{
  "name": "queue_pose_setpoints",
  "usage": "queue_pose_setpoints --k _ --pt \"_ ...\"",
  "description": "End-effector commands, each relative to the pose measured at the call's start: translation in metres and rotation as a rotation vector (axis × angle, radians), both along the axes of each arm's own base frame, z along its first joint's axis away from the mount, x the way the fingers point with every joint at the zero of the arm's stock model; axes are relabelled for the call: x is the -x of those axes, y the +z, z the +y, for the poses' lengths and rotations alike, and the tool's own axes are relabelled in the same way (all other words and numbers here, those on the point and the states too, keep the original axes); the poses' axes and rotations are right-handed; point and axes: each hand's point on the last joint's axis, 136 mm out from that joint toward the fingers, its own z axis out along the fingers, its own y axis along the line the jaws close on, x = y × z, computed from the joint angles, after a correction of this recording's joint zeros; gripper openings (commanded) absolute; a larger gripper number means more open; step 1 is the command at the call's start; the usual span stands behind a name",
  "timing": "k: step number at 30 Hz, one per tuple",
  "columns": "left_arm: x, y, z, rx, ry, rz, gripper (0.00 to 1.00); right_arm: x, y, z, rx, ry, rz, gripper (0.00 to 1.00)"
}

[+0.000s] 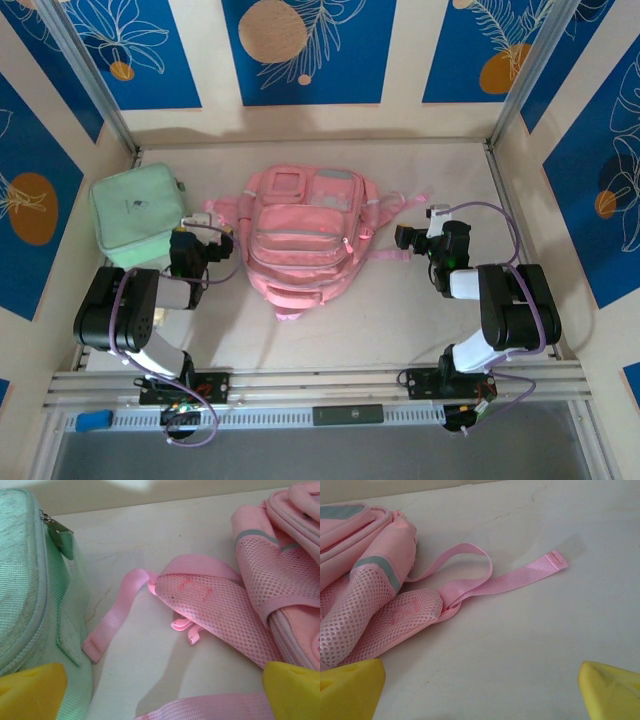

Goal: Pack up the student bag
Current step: Reset both arms

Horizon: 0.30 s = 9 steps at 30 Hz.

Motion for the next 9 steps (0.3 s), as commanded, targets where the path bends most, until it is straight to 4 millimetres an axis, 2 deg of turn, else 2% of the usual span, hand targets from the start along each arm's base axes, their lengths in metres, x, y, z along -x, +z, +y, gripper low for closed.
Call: queue_pose_setpoints --k 1,9 --pt "-0.0063 0.0081 -0.0079 0.010 -0.053 -0.021 0.99 -0.0077 0.0150 0.0020 0.012 0.020 -0.055 0.99" --pt "-0.0064 0.0084 -0.0082 0.010 -0.053 -0.021 0.99 -0.0071 0.0153 0.0038 0.005 0.036 -0.057 0.99"
